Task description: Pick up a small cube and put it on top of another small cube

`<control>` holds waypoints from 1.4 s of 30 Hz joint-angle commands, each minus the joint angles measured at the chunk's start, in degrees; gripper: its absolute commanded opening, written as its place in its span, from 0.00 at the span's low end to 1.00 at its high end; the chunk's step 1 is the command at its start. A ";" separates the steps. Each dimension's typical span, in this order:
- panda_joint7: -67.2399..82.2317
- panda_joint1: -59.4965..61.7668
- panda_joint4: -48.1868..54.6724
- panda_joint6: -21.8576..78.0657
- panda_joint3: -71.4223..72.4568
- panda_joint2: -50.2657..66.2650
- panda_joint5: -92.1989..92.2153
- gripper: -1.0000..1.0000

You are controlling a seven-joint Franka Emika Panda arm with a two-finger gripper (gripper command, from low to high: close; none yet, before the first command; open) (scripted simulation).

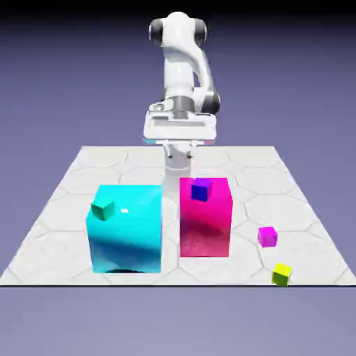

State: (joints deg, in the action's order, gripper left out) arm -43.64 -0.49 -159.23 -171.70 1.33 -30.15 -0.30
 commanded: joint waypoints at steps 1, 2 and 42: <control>-0.98 0.16 1.47 1.91 1.11 2.08 -0.24 0.50; -1.97 0.32 2.94 3.82 2.21 4.16 -0.49 0.50; -37.98 5.81 52.62 68.23 41.20 81.13 -10.50 0.50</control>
State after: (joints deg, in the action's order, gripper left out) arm -81.62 5.32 -106.61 -103.47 42.53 50.98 -10.80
